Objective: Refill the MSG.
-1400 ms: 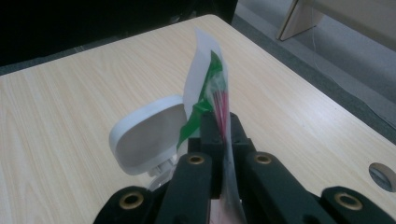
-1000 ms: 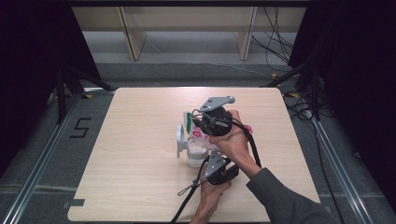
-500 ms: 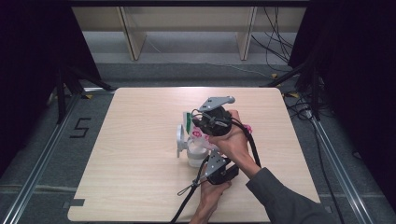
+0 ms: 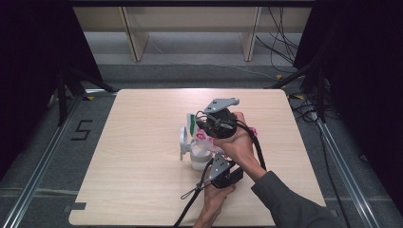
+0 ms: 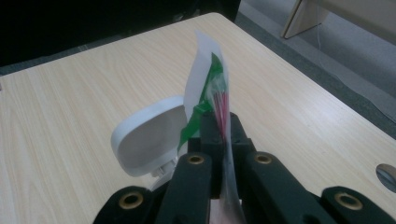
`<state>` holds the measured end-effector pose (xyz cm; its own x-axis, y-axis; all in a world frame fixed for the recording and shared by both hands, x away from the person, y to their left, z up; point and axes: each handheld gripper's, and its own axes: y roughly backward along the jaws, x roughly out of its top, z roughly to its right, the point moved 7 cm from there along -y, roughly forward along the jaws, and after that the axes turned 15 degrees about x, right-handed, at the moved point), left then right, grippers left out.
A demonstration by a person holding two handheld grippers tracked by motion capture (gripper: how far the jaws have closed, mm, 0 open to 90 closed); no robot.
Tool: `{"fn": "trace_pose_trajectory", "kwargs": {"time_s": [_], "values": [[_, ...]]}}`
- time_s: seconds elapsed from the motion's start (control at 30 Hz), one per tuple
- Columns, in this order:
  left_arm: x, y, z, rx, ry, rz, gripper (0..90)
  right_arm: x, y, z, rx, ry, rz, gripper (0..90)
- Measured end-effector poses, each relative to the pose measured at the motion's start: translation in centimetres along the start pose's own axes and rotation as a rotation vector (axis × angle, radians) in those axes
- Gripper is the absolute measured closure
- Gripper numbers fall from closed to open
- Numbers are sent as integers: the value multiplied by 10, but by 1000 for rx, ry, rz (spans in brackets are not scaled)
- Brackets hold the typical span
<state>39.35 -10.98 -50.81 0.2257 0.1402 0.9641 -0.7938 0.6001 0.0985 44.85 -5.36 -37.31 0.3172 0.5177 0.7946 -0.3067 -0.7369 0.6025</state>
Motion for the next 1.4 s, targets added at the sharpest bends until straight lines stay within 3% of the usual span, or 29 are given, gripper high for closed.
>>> {"fn": "trace_pose_trajectory", "kwargs": {"time_s": [0.07,0.1,0.13,0.23,0.67,0.8,0.83,0.87,1.3,1.4], "values": [[0,0,0,0,-2,-2,751,1,-1,0,-4,3,17,900],[2,-1,4,-11,51,24,751,1,0,1,7,19,3,900],[0,0,0,1,-4,-2,751,0,0,-1,4,-14,5,900],[-1,2,-1,15,-11,-13,751,0,1,-1,4,-4,8,900],[0,1,-2,16,-14,-6,751,2,0,0,1,2,21,900],[0,2,-2,16,-12,-10,751,1,-1,-2,7,-9,3,900],[1,1,-1,5,-6,6,751,2,-2,1,1,29,14,900],[1,1,-2,7,-7,3,751,2,0,0,4,2,10,900],[0,1,-2,9,4,5,751,2,-4,-2,15,-6,11,900],[0,1,-1,11,12,5,751,-1,-8,-2,5,2,-10,900]]}}
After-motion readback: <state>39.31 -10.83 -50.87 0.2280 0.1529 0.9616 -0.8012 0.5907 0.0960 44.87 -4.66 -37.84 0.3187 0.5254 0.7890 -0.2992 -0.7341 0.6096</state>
